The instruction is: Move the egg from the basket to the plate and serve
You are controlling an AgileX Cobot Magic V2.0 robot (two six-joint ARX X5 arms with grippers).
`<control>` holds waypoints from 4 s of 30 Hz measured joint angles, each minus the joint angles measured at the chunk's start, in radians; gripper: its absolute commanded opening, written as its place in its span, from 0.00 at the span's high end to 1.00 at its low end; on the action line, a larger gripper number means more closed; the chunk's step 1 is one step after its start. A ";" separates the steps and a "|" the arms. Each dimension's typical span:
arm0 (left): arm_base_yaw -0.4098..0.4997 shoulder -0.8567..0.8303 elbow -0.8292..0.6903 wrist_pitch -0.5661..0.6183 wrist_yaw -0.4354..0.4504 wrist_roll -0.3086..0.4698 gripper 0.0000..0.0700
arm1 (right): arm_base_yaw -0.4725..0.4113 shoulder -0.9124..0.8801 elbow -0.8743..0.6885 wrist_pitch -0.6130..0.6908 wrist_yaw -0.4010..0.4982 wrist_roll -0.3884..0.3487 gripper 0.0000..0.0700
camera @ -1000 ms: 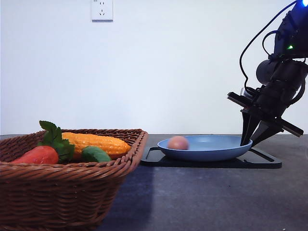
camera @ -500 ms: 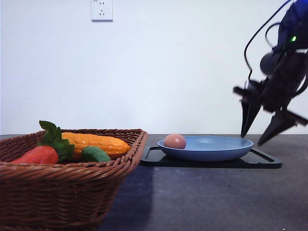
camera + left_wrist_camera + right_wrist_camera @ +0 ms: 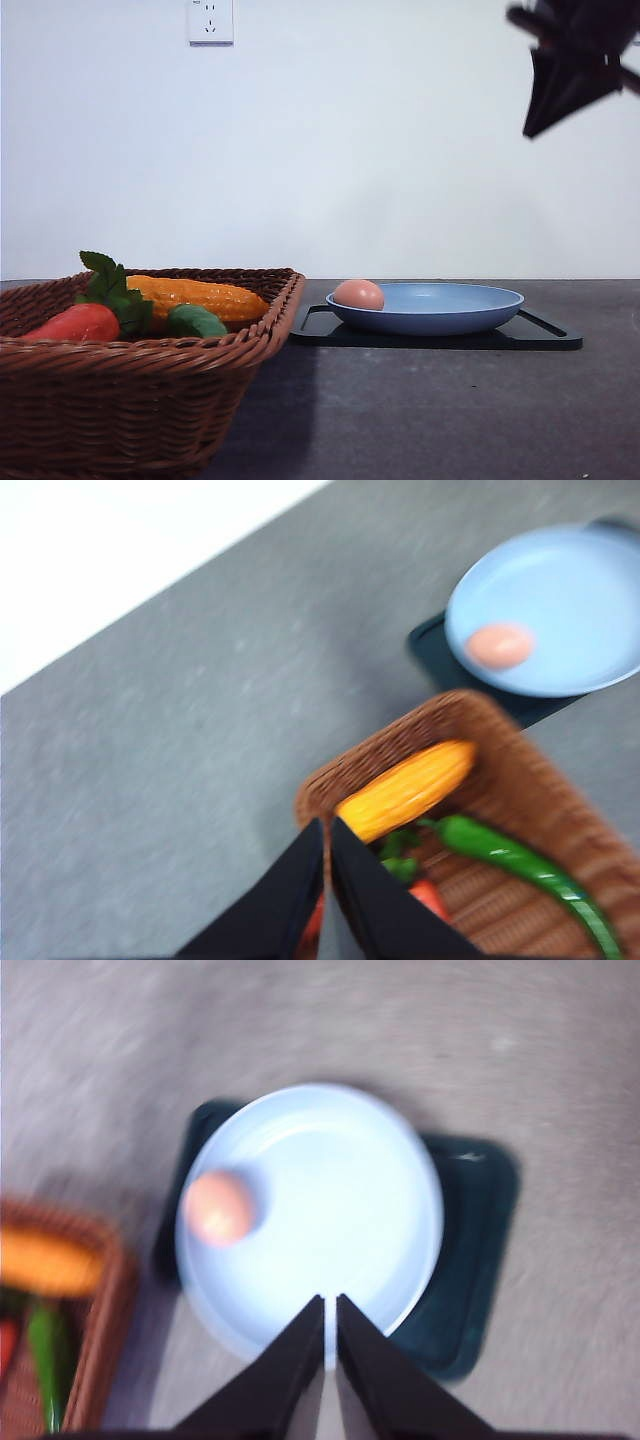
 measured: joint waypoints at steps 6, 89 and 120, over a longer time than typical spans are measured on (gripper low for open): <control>0.164 0.019 -0.029 0.029 0.081 0.015 1.00 | 0.146 -0.144 -0.045 -0.045 0.166 -0.044 1.00; 0.883 -1.115 -1.351 0.791 0.492 -0.067 1.00 | 0.476 -0.914 -1.157 0.888 0.521 0.029 1.00; 0.883 -1.115 -1.366 0.831 0.499 -0.090 1.00 | 0.472 -0.926 -1.157 0.877 0.532 0.014 1.00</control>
